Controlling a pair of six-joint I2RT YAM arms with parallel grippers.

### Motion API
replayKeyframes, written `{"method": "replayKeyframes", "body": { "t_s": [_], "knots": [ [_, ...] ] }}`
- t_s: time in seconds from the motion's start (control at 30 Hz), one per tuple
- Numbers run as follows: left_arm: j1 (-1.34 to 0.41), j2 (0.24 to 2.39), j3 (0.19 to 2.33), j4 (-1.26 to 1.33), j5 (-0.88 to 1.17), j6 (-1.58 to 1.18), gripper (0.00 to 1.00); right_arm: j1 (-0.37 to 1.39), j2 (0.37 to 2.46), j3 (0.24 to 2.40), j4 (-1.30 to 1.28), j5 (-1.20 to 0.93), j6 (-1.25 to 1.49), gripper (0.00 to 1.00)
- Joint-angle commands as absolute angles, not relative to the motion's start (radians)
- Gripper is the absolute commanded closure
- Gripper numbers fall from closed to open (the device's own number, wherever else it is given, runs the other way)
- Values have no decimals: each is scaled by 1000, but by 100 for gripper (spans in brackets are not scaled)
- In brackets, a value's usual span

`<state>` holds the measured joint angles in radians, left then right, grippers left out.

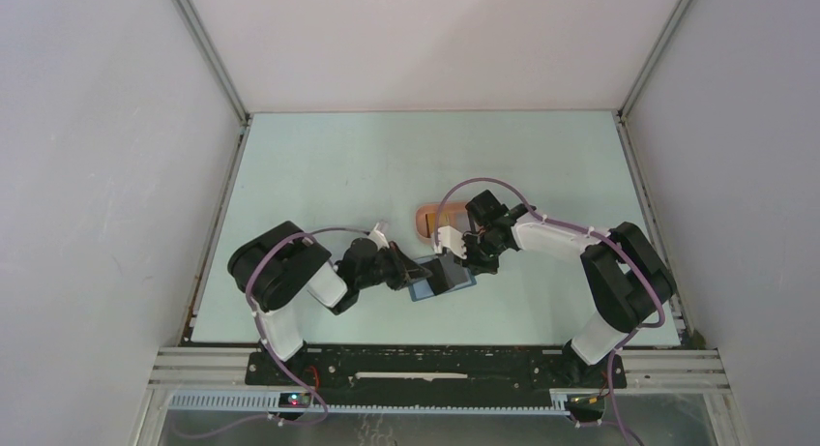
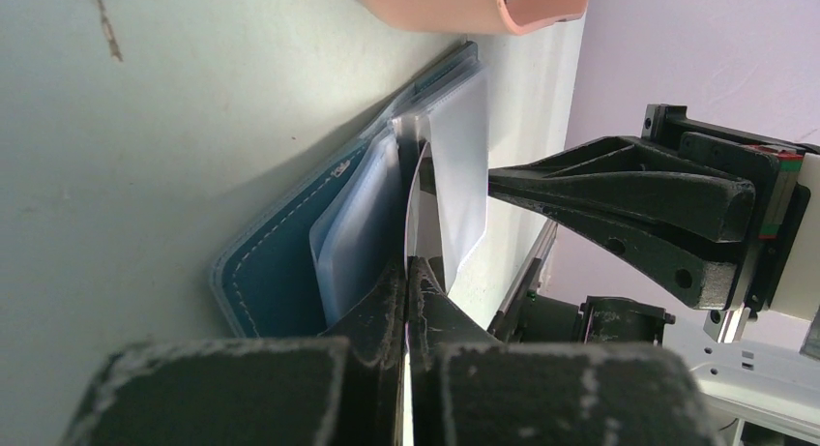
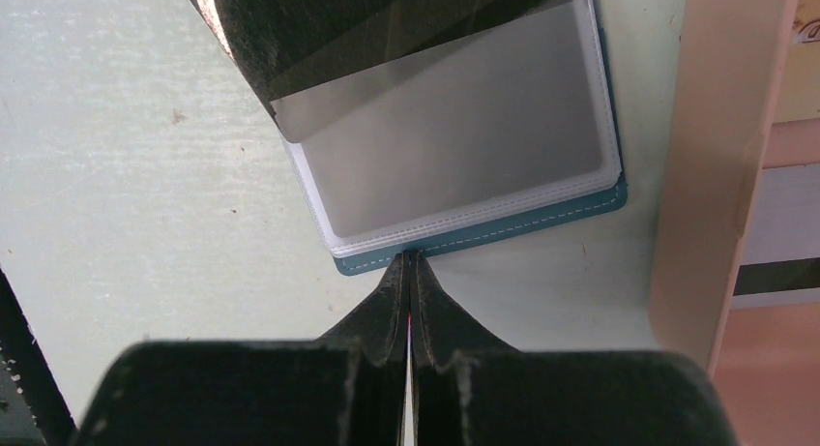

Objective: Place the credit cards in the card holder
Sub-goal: Insert the credit card into the card holder.

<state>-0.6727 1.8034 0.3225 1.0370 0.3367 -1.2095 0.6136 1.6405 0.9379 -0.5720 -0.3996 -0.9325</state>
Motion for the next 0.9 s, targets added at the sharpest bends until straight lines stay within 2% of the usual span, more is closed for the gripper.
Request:
{"method": "replayKeyframes", "body": {
  "t_s": [0.0, 0.87],
  "knots": [
    [-668, 1795, 279, 945, 319, -1197, 100, 627, 1632, 969, -577, -401, -926, 98],
    [-668, 1857, 377, 921, 374, -1191, 99, 635, 1624, 969, -574, -395, -925, 98]
  ]
}}
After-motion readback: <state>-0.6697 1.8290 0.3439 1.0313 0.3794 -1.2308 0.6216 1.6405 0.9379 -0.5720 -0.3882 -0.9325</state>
